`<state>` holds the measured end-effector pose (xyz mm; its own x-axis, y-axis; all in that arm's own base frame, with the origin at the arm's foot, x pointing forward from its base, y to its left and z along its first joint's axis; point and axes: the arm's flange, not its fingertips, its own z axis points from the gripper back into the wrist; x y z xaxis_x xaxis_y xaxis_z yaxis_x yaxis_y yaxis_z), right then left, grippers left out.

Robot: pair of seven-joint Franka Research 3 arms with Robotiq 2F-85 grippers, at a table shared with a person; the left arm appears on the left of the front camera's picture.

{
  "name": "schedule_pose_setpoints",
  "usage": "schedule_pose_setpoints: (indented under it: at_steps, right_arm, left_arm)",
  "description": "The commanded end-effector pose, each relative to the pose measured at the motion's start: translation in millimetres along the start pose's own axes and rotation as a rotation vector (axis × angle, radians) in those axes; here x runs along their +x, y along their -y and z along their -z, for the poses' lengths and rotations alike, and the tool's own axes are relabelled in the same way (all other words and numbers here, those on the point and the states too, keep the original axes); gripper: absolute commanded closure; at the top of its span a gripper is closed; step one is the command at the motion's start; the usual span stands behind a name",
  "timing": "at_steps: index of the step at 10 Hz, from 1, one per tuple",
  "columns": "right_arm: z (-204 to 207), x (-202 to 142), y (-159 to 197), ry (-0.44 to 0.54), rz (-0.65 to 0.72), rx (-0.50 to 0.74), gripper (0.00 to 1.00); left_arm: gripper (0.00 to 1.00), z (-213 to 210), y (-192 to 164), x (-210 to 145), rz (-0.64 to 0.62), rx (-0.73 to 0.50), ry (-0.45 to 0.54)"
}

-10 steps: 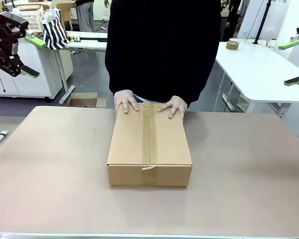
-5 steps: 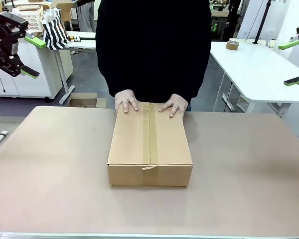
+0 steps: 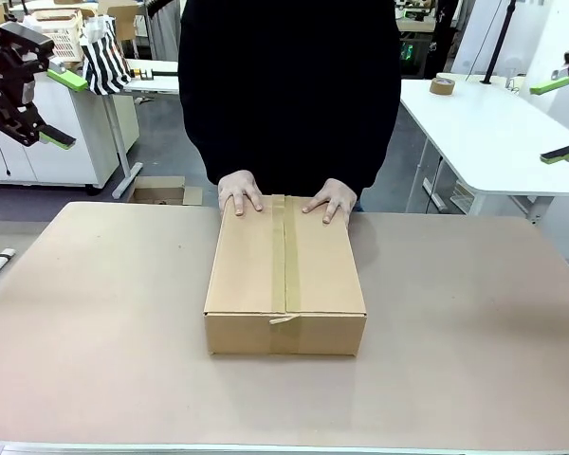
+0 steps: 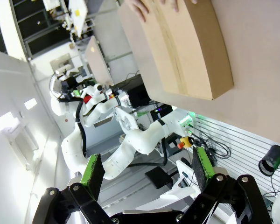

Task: Pack the gift set into the box.
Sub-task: Press and hold the closed box until the human finishes sealing it.

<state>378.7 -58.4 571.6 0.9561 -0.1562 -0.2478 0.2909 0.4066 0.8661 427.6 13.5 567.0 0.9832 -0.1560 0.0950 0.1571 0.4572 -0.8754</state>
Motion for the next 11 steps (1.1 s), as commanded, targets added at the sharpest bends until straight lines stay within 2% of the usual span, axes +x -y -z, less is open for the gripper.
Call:
schedule_pose_setpoints:
  at_steps: [1, 3, 4, 5, 6, 7, 8, 9, 10, 11]
  right_arm:
    - [-2.4, -1.3, -1.0, -0.006, 0.007, -0.009, 0.0]
    - [0.0, 0.0, 0.0, 0.0, 0.0, 0.0, 0.0]
    - [16.4, -2.4, -16.6, -0.089, -0.166, -0.002, 0.0]
    - [36.9, -10.6, -39.0, -0.211, -0.438, 0.012, 0.0]
    - [57.2, -22.1, -57.8, -0.328, -0.69, -0.014, 0.0]
    - [79.7, -36.0, -71.0, -0.399, -0.956, -0.039, 0.0]
    - [102.3, -51.3, -77.4, -0.476, -1.209, -0.101, 0.0]
    - [119.6, -71.9, -77.4, -0.596, -1.519, -0.156, 0.0]
    - [128.4, -93.5, -76.3, -0.726, -1.651, -0.163, 0.0]
    - [130.6, -108.6, -74.3, -0.73, -1.653, -0.255, 0.0]
  left_arm:
    - [0.0, 1.6, -0.6, -3.7, 0.001, 0.02, 0.002]
    - [0.0, 0.0, 0.0, 0.0, 0.0, 0.0, 0.0]
    - [0.0, 17.6, 12.9, -3.0, 0.15, 0.04, 0.036]
    - [0.0, 42.5, 30.2, -7.5, 0.362, 0.031, 0.066]
    - [0.0, 62.9, 43.6, -12.1, 0.512, 0.041, 0.14]
    - [0.0, 80.7, 54.2, -16.8, 0.668, 0.03, 0.223]
    - [0.0, 96.1, 62.4, -24.5, 0.812, 0.011, 0.303]
    - [0.0, 109.9, 69.6, -34.5, 0.949, 0.028, 0.406]
    - [0.0, 121.7, 75.4, -48.1, 1.08, 0.039, 0.494]
    - [0.0, 124.6, 81.7, -54.6, 1.124, 0.059, 0.516]
